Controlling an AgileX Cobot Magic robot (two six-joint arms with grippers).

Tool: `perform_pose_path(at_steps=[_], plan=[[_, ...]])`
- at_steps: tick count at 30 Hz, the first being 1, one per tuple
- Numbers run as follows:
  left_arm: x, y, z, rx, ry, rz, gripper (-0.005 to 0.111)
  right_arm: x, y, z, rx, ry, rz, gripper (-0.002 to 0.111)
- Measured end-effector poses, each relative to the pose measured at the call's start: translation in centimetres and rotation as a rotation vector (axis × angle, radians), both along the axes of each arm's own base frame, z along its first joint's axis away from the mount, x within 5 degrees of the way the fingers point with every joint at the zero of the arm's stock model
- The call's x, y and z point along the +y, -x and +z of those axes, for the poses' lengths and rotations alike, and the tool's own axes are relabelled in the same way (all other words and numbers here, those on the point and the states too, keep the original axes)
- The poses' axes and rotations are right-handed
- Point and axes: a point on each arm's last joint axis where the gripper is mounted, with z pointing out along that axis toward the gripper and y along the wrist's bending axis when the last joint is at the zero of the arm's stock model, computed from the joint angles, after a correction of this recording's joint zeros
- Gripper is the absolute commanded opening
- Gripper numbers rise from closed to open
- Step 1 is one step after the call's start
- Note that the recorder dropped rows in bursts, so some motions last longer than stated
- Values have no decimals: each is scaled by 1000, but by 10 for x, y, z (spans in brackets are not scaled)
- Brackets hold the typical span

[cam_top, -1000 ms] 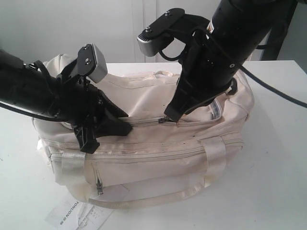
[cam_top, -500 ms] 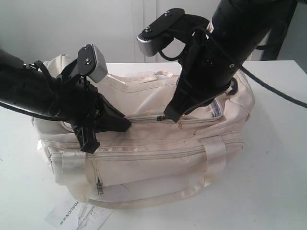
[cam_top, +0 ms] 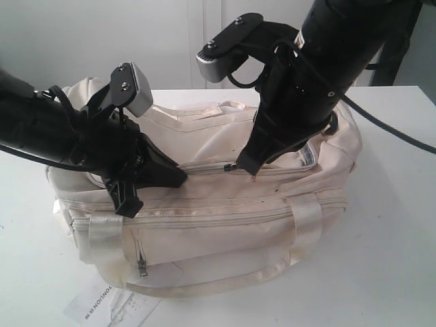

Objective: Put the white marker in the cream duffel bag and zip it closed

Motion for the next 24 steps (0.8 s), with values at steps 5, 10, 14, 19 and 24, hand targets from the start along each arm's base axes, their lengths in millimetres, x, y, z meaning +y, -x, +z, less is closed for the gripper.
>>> perform_pose_path(at_steps=[5, 10, 14, 19, 24], plan=[[-2, 1, 0, 5, 6, -9, 0, -5, 0, -1, 2, 61, 0, 0], [-2, 1, 0, 6, 8, -9, 0, -9, -1, -1, -5, 89, -5, 0], [-2, 1, 0, 7, 2, -11, 0, -15, -4, -1, -5, 96, -24, 0], [-1, 2, -1, 17, -3, -6, 0, -23, -8, -1, -3, 100, -52, 0], [-1, 2, -1, 17, -7, -5, 0, -28, -9, -1, -1, 103, -67, 0]])
